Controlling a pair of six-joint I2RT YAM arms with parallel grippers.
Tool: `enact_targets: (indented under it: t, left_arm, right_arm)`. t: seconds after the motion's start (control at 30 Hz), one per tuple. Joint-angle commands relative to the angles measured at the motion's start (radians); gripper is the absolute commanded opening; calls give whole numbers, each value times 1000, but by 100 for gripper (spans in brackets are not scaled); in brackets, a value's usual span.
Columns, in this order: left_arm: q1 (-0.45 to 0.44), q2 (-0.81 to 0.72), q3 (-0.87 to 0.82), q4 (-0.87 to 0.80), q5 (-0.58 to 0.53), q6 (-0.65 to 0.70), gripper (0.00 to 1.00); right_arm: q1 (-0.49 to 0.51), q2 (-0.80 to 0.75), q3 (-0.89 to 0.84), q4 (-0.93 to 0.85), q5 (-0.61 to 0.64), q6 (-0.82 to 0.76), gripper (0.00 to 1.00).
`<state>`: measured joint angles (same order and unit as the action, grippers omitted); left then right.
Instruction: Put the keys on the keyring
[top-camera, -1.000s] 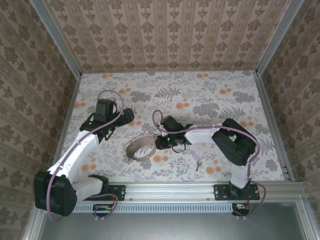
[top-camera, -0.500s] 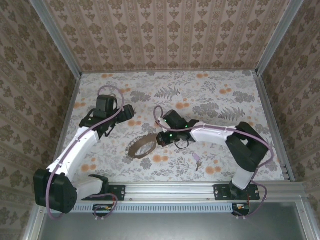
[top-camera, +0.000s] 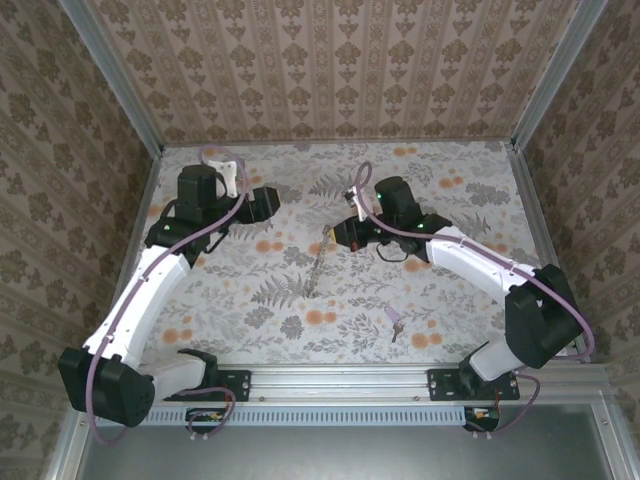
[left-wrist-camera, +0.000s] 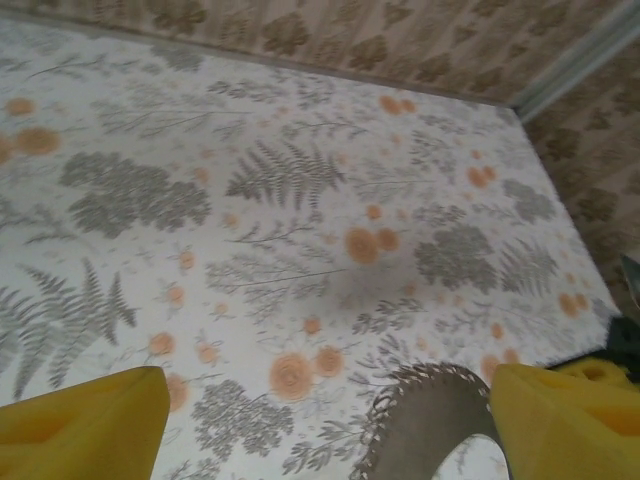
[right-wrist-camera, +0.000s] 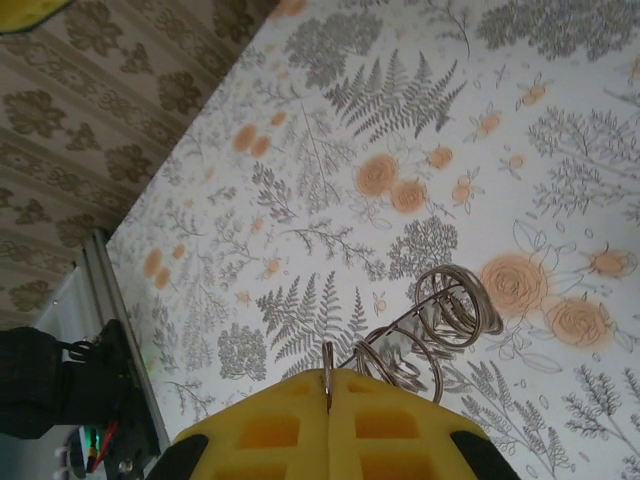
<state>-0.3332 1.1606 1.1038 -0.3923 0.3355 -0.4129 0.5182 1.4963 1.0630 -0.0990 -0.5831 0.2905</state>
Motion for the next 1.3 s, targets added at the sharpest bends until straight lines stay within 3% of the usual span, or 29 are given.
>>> enact_targets:
  t: [0.0, 0.1, 0.27, 0.4, 0.67, 0.9, 1.07, 1.27]
  left_arm:
    - [-1, 19, 37, 68, 147, 46, 81]
    - [-3, 35, 38, 116, 218, 52, 76]
    - [-8, 67, 39, 215, 348, 33, 57]
    - [-29, 89, 49, 261, 406, 35, 52]
    - [-34, 70, 32, 190, 236, 50, 55]
    - [-33, 21, -15, 159, 125, 56, 58]
    - [-33, -1, -50, 152, 84, 47, 58]
    - [-33, -6, -71, 152, 69, 42, 59]
  right_arm:
    - [-24, -47, 54, 58, -146, -34, 0]
    - [-44, -58, 76, 63, -207, -40, 0]
    - [-58, -62, 113, 68, -274, -39, 0]
    - [-60, -59, 129, 61, -256, -32, 0]
    - [-49, 20, 70, 152, -172, 64, 0]
    - [25, 151, 45, 287, -156, 129, 0]
    - [56, 219, -10, 406, -129, 185, 0]
    - [69, 270, -90, 423, -74, 187, 0]
